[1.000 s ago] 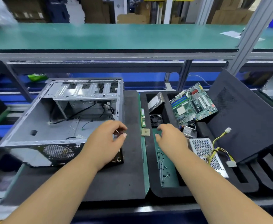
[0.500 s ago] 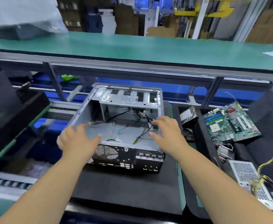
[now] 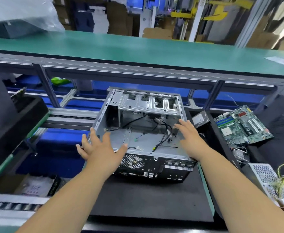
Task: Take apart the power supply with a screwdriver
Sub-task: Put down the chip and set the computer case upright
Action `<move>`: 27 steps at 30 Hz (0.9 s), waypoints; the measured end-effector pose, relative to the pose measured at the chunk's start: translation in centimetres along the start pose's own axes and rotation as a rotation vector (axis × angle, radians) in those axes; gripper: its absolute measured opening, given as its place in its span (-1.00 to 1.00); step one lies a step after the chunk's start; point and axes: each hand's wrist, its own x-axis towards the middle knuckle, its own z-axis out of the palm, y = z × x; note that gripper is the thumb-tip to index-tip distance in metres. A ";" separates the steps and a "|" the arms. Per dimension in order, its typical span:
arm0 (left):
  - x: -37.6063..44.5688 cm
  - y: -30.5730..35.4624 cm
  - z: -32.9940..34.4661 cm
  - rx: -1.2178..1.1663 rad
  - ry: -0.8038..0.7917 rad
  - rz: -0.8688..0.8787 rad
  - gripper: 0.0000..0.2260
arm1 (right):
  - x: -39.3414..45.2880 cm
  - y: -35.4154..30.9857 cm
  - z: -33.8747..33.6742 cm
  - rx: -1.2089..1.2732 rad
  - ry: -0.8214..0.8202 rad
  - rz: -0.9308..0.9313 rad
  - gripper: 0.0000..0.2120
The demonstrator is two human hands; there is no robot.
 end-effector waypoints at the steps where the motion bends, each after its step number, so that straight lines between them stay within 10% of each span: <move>1: 0.3 -0.1 -0.1 -0.005 -0.006 0.015 -0.29 | -0.2 -0.2 0.1 0.006 0.010 0.013 -0.36; 18: 6.8 -3.7 -2.4 -0.011 -0.118 0.319 -0.39 | -5.8 -6.1 5.1 0.024 0.258 0.328 -0.31; 27: 3.0 -0.2 -2.4 -0.184 -0.048 0.083 -0.34 | -6.8 -5.6 4.6 -0.066 0.210 0.288 -0.36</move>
